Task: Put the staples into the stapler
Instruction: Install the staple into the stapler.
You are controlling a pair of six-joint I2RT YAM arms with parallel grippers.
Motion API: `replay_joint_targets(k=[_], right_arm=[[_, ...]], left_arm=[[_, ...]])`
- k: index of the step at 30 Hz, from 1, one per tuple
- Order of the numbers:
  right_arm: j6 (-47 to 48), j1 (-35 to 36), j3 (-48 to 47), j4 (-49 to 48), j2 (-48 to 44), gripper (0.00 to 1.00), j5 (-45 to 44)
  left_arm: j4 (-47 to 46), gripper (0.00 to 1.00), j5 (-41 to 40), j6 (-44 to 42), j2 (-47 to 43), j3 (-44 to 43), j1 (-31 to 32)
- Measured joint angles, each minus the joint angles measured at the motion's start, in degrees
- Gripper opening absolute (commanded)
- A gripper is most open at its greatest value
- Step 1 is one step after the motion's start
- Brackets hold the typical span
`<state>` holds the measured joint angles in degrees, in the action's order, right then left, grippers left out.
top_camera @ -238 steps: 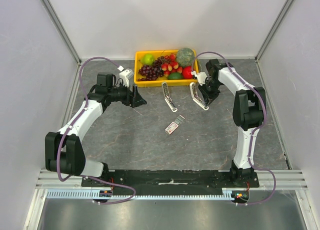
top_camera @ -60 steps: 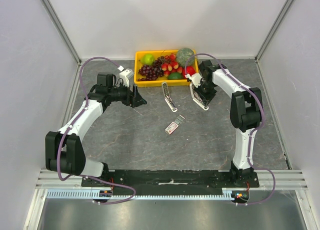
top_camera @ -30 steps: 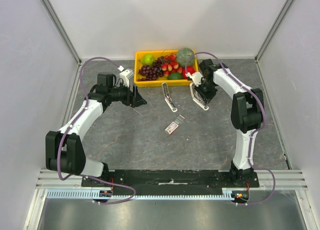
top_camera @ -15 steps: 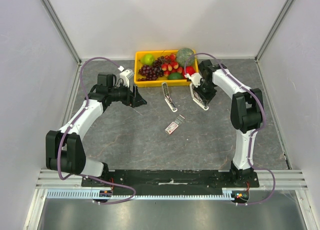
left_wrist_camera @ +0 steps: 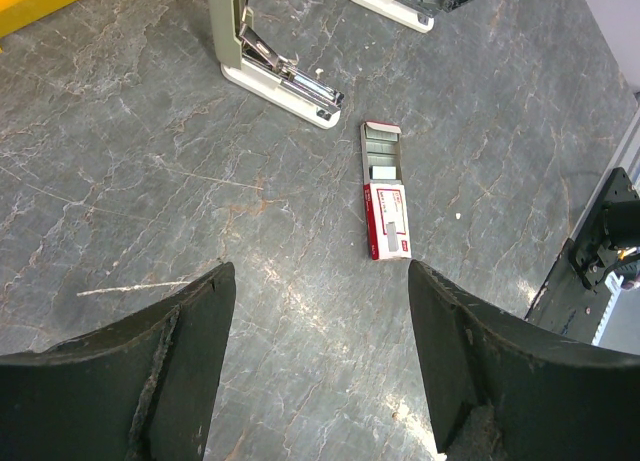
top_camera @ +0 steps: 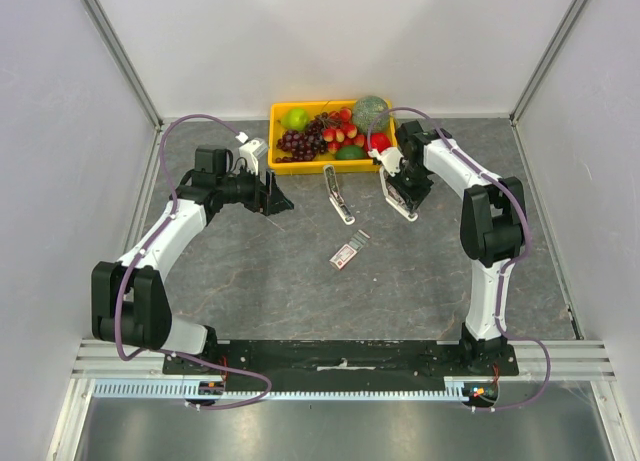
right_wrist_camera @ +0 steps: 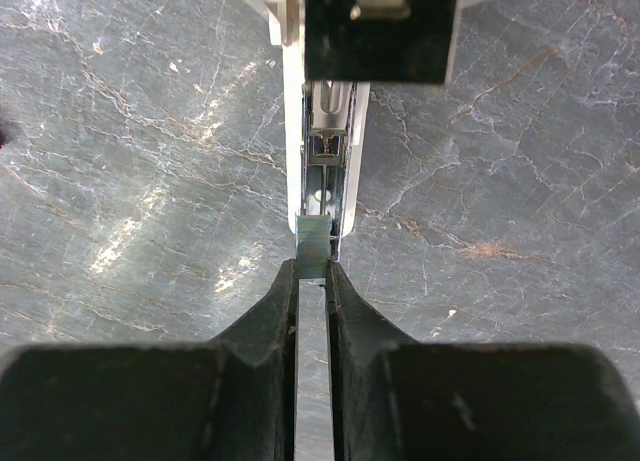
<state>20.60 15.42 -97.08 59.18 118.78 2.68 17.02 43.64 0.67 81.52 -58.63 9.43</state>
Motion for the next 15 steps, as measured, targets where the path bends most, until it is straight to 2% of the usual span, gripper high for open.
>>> replay_joint_targets(k=[15], right_arm=[[-0.26, -0.31, -0.02, -0.02, 0.00, 0.10, 0.68]], left_arm=[[0.00, 0.76, 0.00, 0.00, 0.09, 0.00, 0.00]])
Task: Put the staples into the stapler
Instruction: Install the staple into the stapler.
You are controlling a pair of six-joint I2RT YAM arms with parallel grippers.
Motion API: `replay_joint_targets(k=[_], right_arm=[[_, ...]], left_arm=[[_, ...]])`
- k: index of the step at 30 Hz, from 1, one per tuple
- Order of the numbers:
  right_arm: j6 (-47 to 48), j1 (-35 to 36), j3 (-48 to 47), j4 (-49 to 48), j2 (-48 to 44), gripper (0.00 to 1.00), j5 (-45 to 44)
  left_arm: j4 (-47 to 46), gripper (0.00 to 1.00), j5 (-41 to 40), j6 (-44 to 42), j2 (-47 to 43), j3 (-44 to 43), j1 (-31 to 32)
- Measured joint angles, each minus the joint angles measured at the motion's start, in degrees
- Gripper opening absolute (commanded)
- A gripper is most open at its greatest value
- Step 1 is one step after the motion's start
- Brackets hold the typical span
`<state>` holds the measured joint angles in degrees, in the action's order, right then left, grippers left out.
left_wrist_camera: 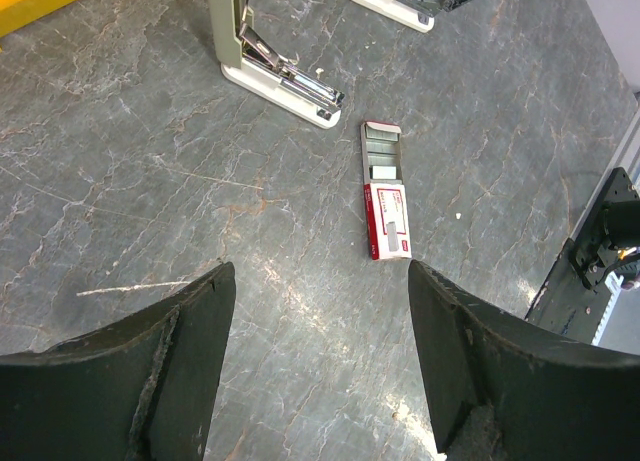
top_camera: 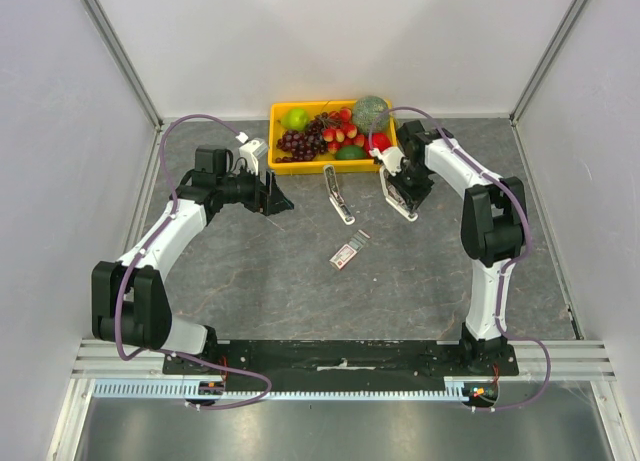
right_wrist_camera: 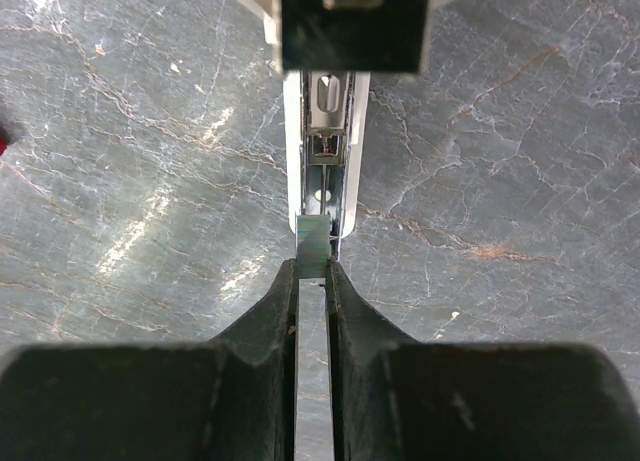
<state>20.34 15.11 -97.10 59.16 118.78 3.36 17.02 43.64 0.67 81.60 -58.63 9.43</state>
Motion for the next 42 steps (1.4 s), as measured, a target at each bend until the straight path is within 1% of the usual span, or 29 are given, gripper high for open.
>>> replay_joint_targets(k=[13, 35, 42], right_arm=[[-0.85, -2.23, 0.00, 0.02, 0.00, 0.09, 3.69], [-1.53, -3.56, 0.00, 0.00, 0.00, 0.09, 5.01], [-1.90, -4.00, 0.00, 0.00, 0.00, 0.09, 7.39]], left_arm=[[0.00, 0.76, 0.00, 0.00, 0.02, 0.00, 0.00], [0.00, 0.76, 0.00, 0.00, 0.20, 0.00, 0.00], [0.00, 0.76, 0.00, 0.00, 0.22, 0.00, 0.00]])
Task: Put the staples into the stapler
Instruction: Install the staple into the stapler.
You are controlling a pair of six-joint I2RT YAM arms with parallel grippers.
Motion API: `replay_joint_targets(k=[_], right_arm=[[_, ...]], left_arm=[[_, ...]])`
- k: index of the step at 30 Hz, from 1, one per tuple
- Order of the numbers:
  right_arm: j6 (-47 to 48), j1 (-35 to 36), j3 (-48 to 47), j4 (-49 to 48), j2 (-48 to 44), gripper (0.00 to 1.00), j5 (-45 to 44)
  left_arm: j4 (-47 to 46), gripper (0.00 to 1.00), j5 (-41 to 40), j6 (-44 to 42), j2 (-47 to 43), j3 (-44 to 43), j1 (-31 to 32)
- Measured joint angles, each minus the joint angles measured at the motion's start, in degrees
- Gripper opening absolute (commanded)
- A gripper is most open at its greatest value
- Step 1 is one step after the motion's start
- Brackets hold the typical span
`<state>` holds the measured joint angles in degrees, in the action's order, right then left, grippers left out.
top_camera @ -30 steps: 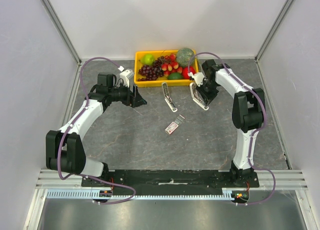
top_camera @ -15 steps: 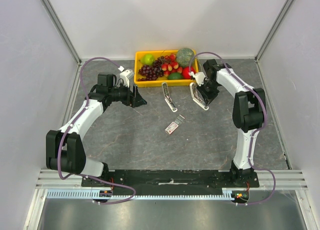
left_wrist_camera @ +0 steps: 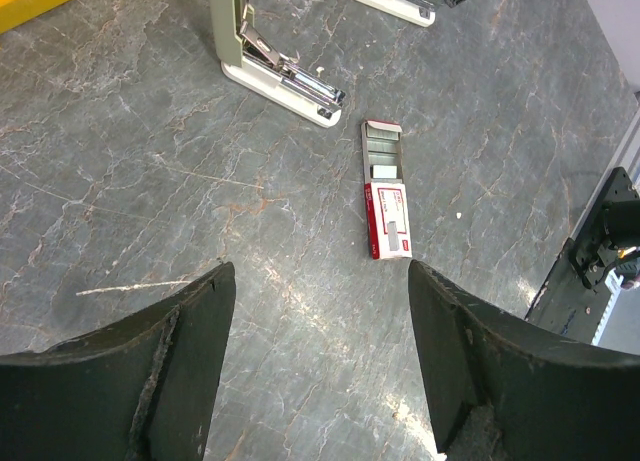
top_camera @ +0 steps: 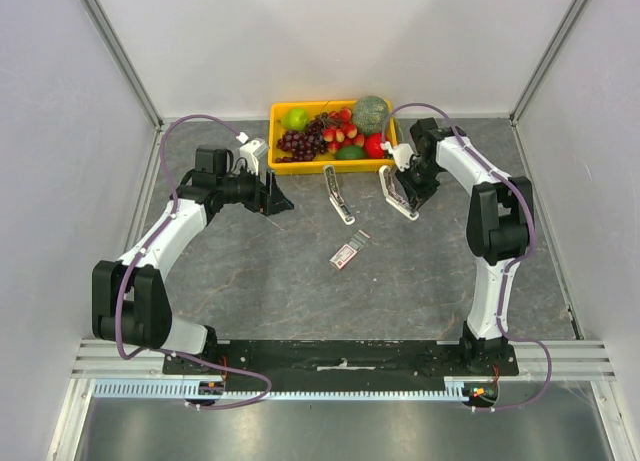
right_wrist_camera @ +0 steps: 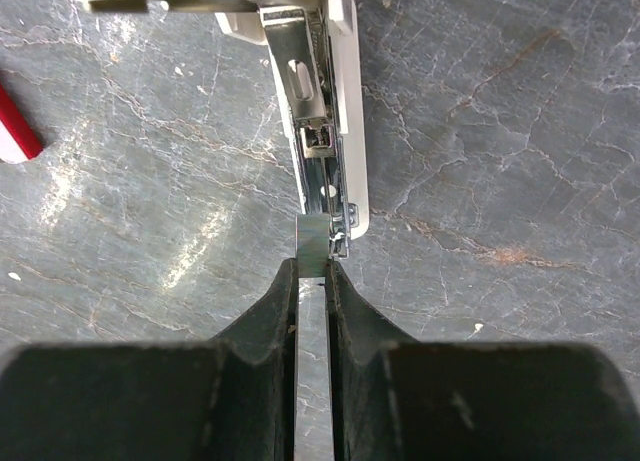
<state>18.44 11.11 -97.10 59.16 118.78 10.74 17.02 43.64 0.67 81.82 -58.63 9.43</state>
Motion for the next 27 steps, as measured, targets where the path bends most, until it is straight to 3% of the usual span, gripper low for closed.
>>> replay_joint_targets(k=[27], right_arm=[[-0.22, -0.17, 0.00, 0.00, 0.00, 0.08, -2.73]], left_arm=[[0.00, 0.76, 0.00, -0.02, 0.00, 0.00, 0.00]])
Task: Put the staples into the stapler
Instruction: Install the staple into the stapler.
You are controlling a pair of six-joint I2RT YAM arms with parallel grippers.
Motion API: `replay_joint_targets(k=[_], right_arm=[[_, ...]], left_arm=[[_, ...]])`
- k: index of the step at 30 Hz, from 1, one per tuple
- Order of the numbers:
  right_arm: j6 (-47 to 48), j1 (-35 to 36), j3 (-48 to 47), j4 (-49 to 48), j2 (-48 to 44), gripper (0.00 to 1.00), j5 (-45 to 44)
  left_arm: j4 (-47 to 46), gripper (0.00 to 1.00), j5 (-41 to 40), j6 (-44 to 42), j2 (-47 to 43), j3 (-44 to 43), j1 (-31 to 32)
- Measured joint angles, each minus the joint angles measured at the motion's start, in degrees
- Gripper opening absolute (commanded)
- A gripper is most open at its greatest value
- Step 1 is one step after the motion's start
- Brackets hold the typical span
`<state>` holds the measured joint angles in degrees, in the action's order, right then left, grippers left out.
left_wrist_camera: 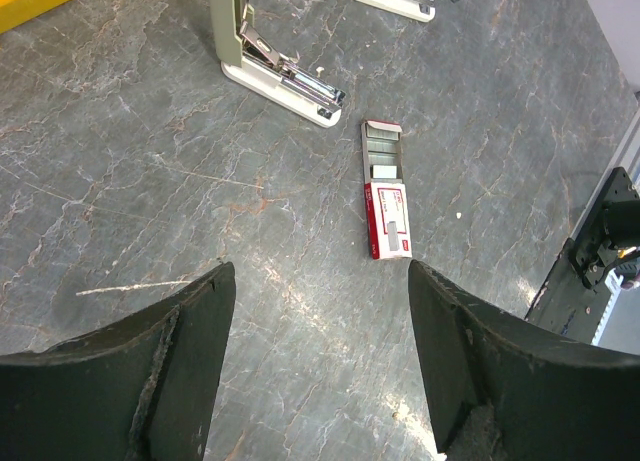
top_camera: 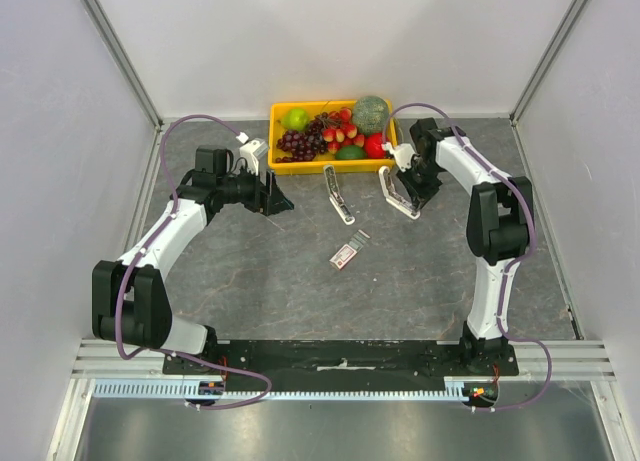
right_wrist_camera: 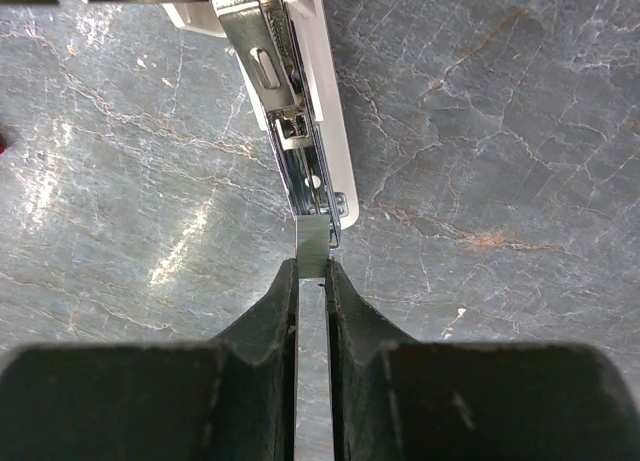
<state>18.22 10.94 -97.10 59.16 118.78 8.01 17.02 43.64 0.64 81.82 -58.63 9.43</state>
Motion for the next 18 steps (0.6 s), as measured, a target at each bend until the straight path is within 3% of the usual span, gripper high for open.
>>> replay_joint_targets(k=[18], right_arm=[[0.96, 2.34, 0.00, -0.02, 0.00, 0.08, -4.92]], left_arm=[[0.00, 0.76, 0.02, 0.02, 0.00, 0.00, 0.00]])
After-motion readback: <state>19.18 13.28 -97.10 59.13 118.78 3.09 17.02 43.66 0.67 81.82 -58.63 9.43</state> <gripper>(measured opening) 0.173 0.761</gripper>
